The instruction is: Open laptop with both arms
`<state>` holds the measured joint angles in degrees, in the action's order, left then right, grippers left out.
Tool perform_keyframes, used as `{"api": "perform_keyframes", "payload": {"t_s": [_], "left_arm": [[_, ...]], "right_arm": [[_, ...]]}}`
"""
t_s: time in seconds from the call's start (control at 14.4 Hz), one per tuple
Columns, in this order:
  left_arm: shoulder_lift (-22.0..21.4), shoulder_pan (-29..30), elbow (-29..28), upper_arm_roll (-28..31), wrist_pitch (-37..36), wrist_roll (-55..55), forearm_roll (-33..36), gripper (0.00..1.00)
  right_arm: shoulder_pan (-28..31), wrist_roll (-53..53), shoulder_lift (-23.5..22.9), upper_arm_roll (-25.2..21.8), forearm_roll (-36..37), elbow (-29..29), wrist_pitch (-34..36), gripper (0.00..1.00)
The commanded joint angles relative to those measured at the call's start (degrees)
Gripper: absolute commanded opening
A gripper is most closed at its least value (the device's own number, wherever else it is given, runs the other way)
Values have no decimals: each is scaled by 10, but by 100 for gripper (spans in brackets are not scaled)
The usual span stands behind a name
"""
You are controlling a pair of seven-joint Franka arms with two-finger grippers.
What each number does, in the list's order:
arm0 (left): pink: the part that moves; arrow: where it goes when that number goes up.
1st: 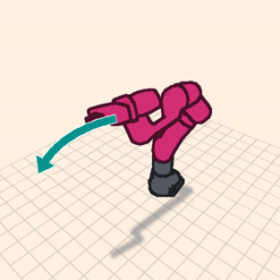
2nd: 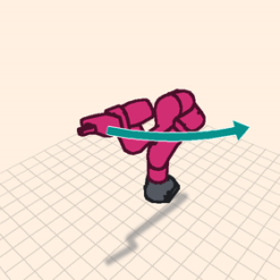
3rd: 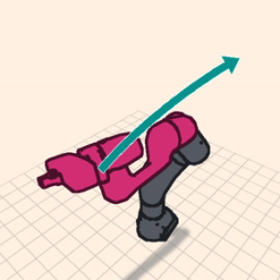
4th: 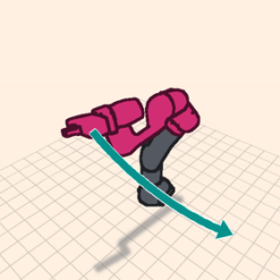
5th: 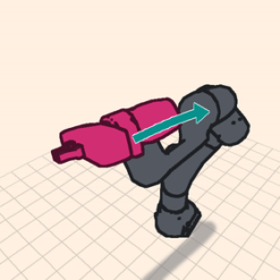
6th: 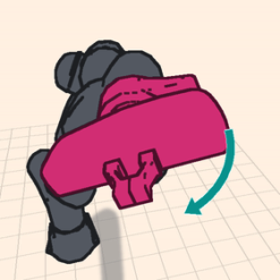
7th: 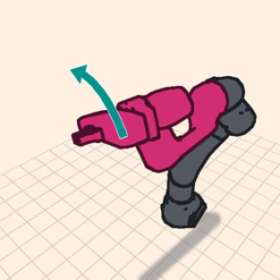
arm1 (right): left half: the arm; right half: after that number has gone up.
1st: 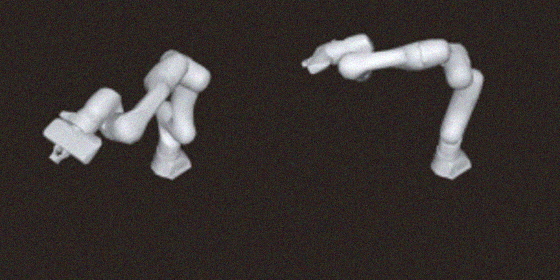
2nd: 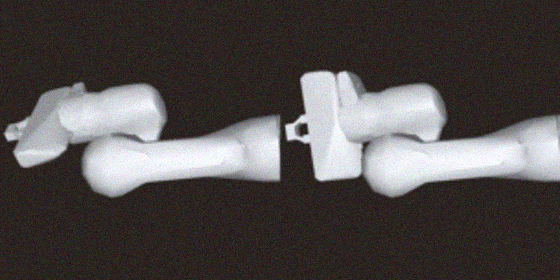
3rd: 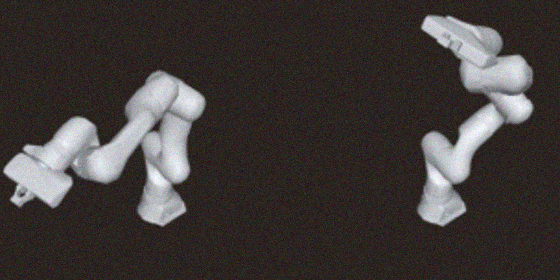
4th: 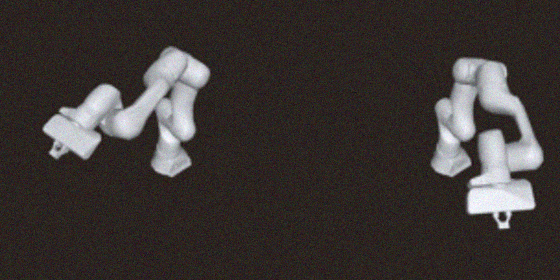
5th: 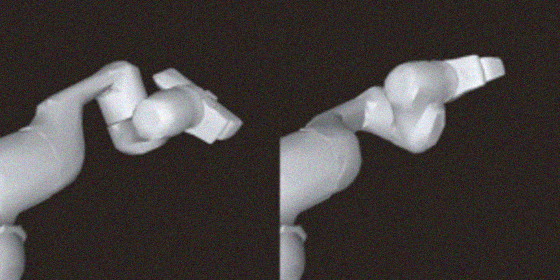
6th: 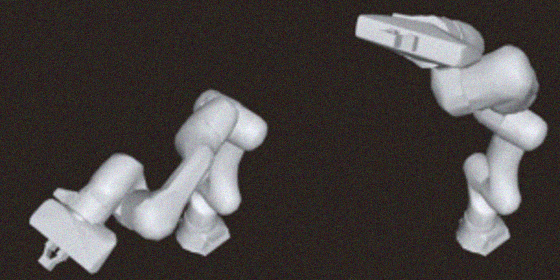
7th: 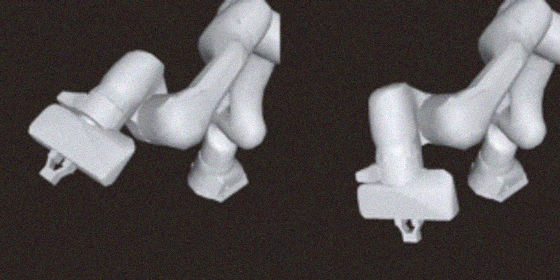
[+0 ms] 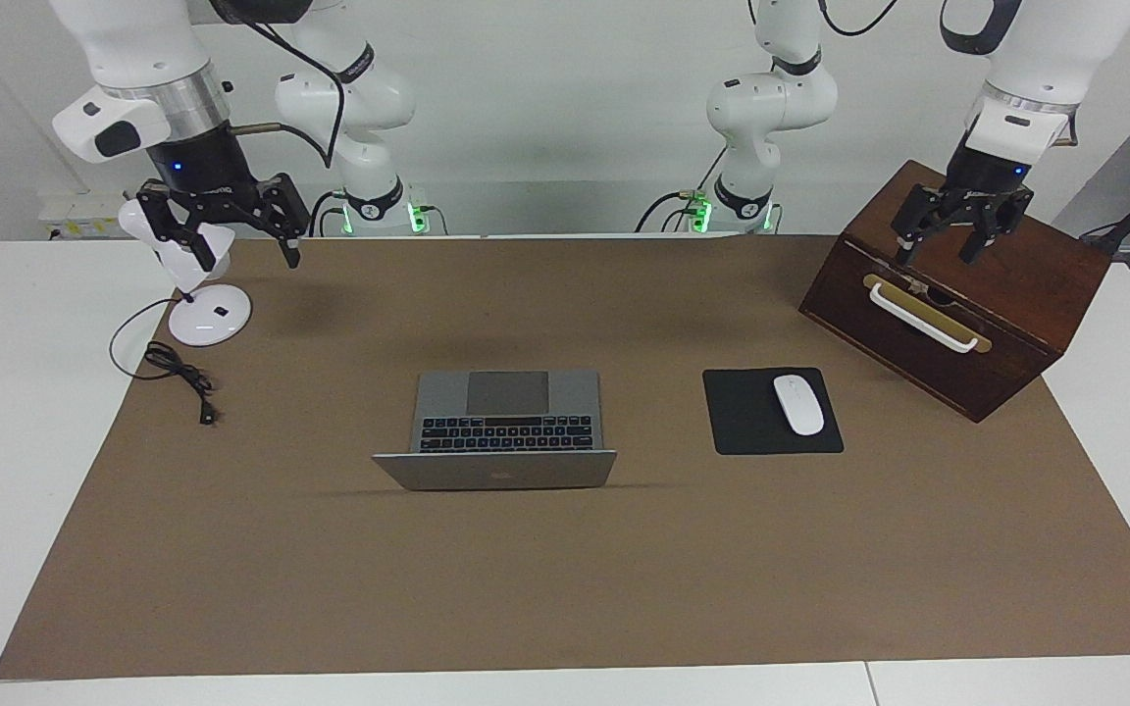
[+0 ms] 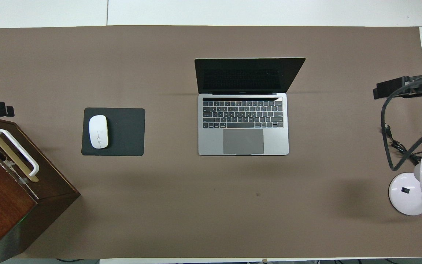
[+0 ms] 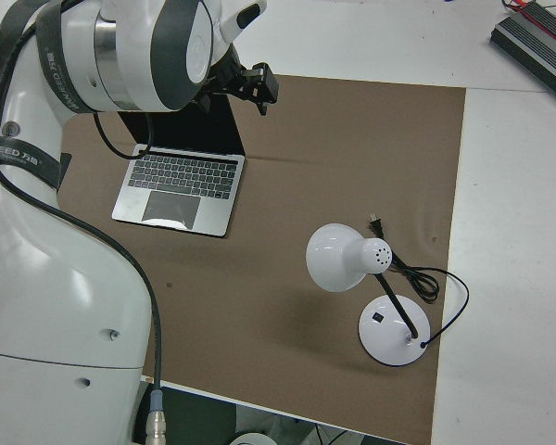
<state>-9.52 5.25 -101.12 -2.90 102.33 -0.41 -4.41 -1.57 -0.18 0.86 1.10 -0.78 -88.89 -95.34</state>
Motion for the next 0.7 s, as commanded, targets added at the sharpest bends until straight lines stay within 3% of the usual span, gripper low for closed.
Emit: {"api": "perform_keyframes", "payload": {"t_s": [0.0,0.35,0.63], "left_arm": [[42,-1,74,-7,-50,0,26,100],[85,-1,141,-9,-113,0,26,100],[78,1,114,-10,-104,-1,30,100]], "right_arm": [[14,34,24,4,0,-39,-25,99],[15,90,24,3,7,-38,-21,100],[22,106,31,4,13,-46,-20,100]]}}
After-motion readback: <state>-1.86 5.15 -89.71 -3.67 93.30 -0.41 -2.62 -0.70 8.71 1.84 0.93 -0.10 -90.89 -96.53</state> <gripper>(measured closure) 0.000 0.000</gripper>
